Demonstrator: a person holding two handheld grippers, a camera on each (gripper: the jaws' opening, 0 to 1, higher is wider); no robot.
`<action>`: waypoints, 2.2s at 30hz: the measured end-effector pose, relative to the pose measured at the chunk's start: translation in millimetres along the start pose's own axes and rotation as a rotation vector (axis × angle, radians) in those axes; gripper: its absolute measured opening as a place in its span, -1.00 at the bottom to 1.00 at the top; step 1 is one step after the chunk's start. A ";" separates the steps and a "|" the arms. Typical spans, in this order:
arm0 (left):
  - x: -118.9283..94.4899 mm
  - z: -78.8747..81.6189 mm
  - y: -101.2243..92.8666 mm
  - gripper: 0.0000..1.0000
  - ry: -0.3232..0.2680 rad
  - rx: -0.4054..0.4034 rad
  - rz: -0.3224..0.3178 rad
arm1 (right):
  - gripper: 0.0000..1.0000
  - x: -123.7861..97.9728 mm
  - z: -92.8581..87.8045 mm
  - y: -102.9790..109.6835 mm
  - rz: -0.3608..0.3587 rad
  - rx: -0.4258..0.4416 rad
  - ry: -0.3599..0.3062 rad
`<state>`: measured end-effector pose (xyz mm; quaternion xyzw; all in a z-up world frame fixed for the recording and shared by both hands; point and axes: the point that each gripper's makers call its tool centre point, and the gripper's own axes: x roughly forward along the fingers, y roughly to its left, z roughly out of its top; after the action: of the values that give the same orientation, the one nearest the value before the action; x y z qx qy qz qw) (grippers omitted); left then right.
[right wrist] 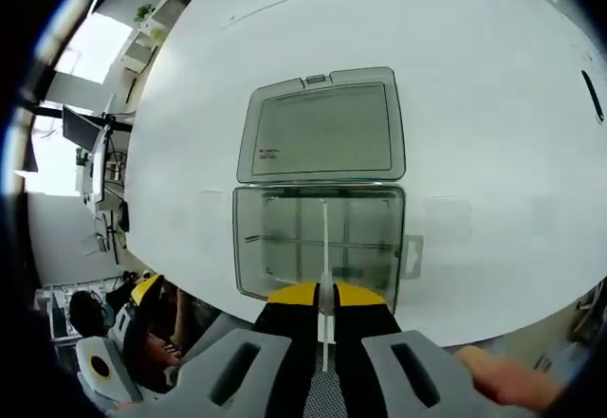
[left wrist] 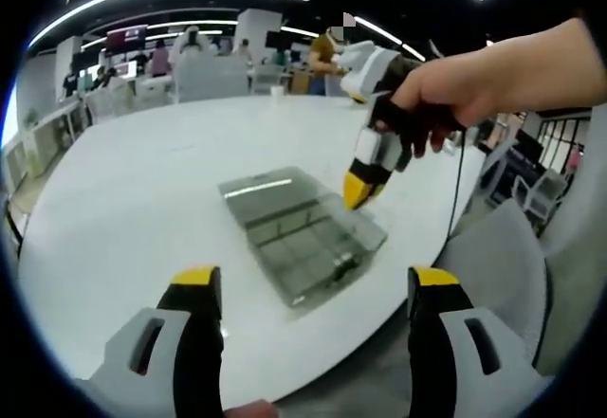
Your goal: Insert the divider into the dual guide fixture by aligning both edges with the guide slots and pushing it downward to the bottom, including one-sided entry, uneven engagement, binding, and posture correction.
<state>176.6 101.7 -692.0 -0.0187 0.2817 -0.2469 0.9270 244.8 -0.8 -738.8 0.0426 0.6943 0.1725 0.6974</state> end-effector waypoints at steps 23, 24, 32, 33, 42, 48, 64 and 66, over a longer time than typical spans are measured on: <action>3.7 -1.2 4.5 0.57 0.013 -0.014 0.000 | -1.00 15.5 12.7 -8.9 -0.019 0.013 0.033; 3.9 -1.3 4.8 0.57 0.014 -0.014 0.000 | -1.00 16.4 12.7 -9.3 -0.021 0.012 0.033; 5.6 -1.6 8.3 0.56 0.015 -0.025 0.005 | -1.00 23.5 15.8 -14.4 -0.029 0.014 0.045; 5.8 -1.9 8.5 0.56 0.016 -0.026 0.005 | -1.00 24.5 16.2 -14.2 -0.028 0.013 0.047; 8.5 -1.4 10.9 0.56 0.020 -0.031 0.007 | -1.00 31.0 17.3 -16.0 -0.038 0.013 0.063; 10.0 -1.7 12.5 0.56 0.023 -0.032 0.007 | -1.00 31.1 15.3 -16.8 -0.048 0.018 0.070; 11.8 0.0 14.8 0.56 0.019 -0.034 0.005 | -1.00 30.0 12.5 -13.2 -0.059 0.018 0.089; 11.9 -0.4 14.8 0.56 0.020 -0.035 0.005 | -1.00 29.5 11.8 -12.8 -0.060 0.017 0.089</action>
<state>191.5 109.2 -701.0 -0.0315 0.2954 -0.2400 0.9242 258.1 -1.8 -770.4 0.0198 0.7271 0.1474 0.6702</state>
